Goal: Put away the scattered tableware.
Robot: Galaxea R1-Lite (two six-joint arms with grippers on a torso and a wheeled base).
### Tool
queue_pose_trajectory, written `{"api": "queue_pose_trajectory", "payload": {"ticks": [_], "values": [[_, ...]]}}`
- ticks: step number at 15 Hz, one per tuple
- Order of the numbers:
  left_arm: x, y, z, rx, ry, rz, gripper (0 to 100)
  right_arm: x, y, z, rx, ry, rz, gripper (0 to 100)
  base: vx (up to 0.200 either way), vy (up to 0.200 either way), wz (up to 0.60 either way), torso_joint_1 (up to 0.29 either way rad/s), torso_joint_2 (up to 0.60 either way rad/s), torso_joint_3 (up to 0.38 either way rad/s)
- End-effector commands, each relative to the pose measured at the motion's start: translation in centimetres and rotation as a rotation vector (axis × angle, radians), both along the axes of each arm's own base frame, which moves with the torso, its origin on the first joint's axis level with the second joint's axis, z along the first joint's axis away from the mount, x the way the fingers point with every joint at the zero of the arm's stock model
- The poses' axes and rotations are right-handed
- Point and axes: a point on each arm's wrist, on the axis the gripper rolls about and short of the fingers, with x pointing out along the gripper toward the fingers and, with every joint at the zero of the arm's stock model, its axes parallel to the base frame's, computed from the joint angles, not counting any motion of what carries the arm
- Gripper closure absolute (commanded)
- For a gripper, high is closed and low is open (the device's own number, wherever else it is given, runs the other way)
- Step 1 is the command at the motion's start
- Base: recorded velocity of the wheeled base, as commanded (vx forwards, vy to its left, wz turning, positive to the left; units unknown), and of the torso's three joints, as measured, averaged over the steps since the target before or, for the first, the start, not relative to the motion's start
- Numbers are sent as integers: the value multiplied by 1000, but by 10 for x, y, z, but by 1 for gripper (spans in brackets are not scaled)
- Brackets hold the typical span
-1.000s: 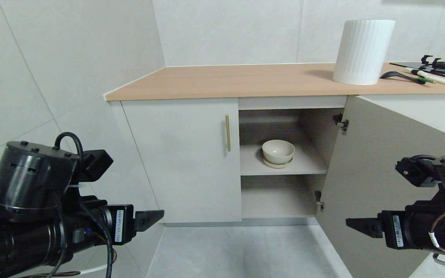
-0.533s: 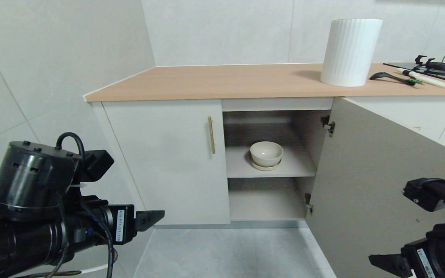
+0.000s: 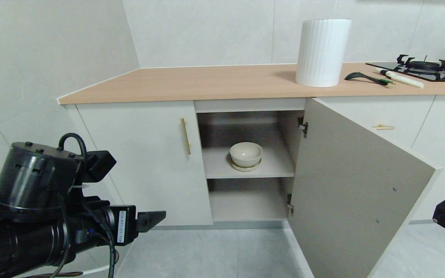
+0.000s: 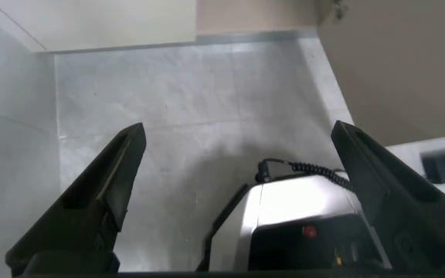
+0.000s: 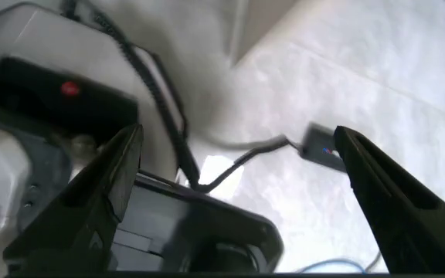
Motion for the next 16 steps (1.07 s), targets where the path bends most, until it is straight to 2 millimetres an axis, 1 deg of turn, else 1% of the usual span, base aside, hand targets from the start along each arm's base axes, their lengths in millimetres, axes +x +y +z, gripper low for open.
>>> {"api": "queue_pose_trajectory", "payload": {"ticks": [1,2,4,8,9,10,11,12,13,16], "values": [[0,0,0,2,3,1,0,0,-5,4,-2,-32,-42,0,0,0,0,0,0,0],[0,0,0,2,3,1,0,4,-8,5,-16,-39,-91,0,0,0,0,0,0,0],[0,0,-1,2,4,1,0,7,-12,5,-21,-35,-128,0,0,0,0,0,0,0],[1,0,-2,5,9,1,0,20,-30,8,-78,-41,-268,0,0,0,0,0,0,0],[1,0,-2,5,9,1,0,26,-43,9,-120,-46,-345,0,0,0,0,0,0,0],[1,0,-2,5,9,1,0,28,-49,12,-129,-52,-379,0,0,0,0,0,0,0],[1,0,-2,5,9,1,0,31,-55,14,-132,-54,-414,0,0,0,0,0,0,0],[1,0,-2,5,9,1,0,31,-55,14,-132,-54,-414,0,0,0,0,0,0,0],[1,0,-2,5,9,1,0,42,-64,16,-126,-79,-486,0,0,0,0,0,0,0],[1,0,-2,5,9,1,0,62,-73,13,-116,-121,-549,0,0,0,0,0,0,0]]}}
